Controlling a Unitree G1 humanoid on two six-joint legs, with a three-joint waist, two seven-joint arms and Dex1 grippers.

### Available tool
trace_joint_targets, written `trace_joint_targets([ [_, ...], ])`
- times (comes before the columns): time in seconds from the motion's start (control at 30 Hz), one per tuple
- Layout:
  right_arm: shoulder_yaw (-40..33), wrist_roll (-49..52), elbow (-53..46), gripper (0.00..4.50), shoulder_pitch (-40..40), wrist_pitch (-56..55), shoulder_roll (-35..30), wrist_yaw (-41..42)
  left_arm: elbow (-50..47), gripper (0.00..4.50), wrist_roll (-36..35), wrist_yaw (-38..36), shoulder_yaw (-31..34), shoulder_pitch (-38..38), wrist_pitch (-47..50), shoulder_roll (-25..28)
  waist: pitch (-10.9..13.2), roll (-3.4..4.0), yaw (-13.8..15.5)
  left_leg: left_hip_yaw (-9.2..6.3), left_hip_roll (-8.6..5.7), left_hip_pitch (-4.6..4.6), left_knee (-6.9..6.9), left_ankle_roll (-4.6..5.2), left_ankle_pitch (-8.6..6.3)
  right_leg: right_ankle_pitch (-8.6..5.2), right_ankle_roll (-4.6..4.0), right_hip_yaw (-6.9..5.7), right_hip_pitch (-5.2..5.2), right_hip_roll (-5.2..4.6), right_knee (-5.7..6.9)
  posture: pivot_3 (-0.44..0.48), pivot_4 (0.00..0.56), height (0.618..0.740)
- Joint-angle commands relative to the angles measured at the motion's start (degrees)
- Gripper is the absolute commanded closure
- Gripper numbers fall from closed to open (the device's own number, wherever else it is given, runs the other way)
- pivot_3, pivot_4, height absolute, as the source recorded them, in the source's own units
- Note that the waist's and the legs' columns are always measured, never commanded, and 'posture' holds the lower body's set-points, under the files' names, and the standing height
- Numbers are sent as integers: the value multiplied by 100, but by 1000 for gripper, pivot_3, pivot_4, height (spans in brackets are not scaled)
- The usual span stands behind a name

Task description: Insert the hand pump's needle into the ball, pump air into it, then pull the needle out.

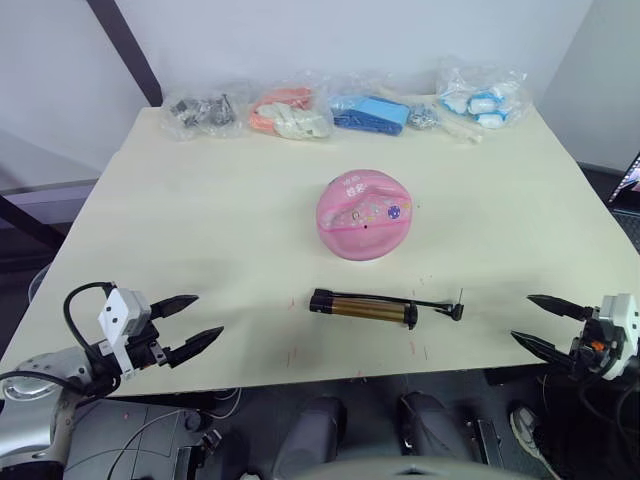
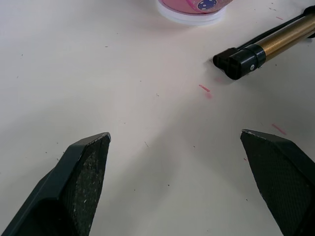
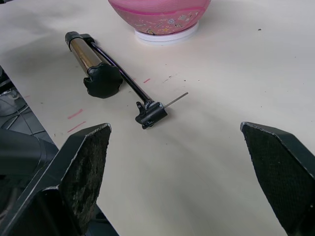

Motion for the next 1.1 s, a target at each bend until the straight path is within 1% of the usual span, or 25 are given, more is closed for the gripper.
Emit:
trace_joint_targets([
  [0.03, -262, 95, 207, 78, -93, -245, -40, 238, 47, 0, 1, -75, 150, -14, -206, 8, 0, 0, 1, 0, 0, 0, 0, 0, 0, 0, 0, 0, 0, 0, 0, 0, 150, 740],
  [0.2, -314, -19, 703, 78, -186, -728, 31, 483, 196, 0, -56, -205, 98, -118, -283, -32, 1, 1, -1, 2, 0, 1, 0, 0, 0, -1, 0, 0, 1, 0, -1, 0, 150, 740],
  [0.43, -302, 77, 712, 78, -211, -739, 65, 639, 313, 0, -28, -275, 40, -258, -285, -43, 2, 2, -6, 2, 0, 2, 0, 0, 0, 2, 3, 1, 1, 1, 1, 0, 150, 740],
  [0.53, -266, 258, 301, 78, -99, -521, 89, 720, 367, 0, 19, -523, -155, -523, -236, 76, 3, 4, -5, 2, 0, 2, 0, 0, 0, 2, 3, 0, 1, 2, 1, 0, 150, 740],
  [0.67, -265, 436, -159, 78, 32, -258, 93, 797, 302, 0, 48, -625, -375, -865, -42, 150, 4, 5, 10, 0, 0, 2, 1, 0, 0, 12, 20, -2, 1, 2, 3, 0, 150, 740],
  [0.9, -250, 675, -974, 78, 136, 129, 105, 757, -287, 0, 55, -635, -1089, -1638, 667, 196, 5, 5, 10, 1, -1, 1, 1, 0, 0, 14, 21, -1, 1, 1, 1, 0, 150, 740],
  [1.0, -241, 724, -1245, 78, 178, 267, 144, 675, -485, 0, 142, -690, -1386, -1853, 795, 197, 6, 5, 8, 0, -1, 0, 0, 0, 0, 14, 21, -2, 0, 2, 2, 0, 150, 740],
  [1.1, -196, 696, -1458, 78, 232, 290, 203, 599, -620, 0, 296, -722, -1836, -2214, 1032, 149, 6, 5, -7, 1, -1, 0, -1, 0, 0, 14, 20, 1, -1, 2, 0, 0, 150, 740],
])
